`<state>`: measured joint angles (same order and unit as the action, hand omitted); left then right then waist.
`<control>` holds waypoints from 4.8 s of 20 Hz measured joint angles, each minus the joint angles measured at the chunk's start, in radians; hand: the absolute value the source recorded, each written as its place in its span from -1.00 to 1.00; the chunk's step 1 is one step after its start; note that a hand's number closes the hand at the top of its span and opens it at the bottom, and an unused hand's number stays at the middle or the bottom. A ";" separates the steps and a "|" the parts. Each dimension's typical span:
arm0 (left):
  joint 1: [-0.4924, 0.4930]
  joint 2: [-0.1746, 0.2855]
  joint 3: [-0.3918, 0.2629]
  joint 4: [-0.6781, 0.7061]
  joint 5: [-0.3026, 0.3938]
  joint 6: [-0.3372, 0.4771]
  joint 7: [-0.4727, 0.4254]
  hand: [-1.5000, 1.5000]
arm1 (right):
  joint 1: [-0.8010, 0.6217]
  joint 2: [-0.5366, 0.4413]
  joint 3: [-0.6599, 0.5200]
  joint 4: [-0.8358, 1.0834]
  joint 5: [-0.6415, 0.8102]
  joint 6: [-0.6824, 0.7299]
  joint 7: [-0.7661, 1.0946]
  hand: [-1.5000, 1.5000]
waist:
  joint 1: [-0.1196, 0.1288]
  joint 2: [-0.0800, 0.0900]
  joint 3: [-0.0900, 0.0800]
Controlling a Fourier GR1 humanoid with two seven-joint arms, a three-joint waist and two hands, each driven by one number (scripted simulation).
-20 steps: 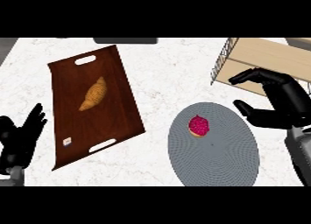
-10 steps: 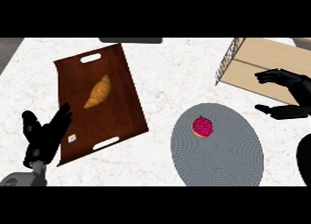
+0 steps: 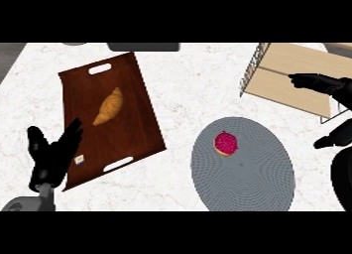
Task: Pick the cupcake from the placemat and place it in the tiered shelf
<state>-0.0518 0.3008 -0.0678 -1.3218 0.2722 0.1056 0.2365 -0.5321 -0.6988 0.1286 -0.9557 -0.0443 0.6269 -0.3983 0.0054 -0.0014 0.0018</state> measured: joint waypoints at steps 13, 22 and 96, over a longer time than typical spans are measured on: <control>0.023 -0.011 0.015 -0.027 -0.014 -0.007 0.020 0.00 | -0.002 0.143 0.096 -0.435 0.069 -0.146 0.614 -1.00 | -0.012 -0.005 -0.002; 0.017 -0.029 0.031 -0.027 -0.032 -0.019 0.022 0.00 | 0.015 0.272 0.197 -0.562 0.215 -0.181 0.887 -1.00 | -0.005 -0.002 -0.001; 0.013 -0.119 0.176 -0.029 -0.152 -0.126 0.051 0.00 | 0.126 0.695 0.071 -0.544 0.908 -0.556 1.006 1.00 | -0.020 -0.009 -0.001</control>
<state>-0.0387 0.1822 0.1079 -1.3508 0.1198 -0.0200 0.2876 -0.4064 -0.0036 0.1994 -1.5002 0.8633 0.0711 0.6079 -0.0143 -0.0100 0.0009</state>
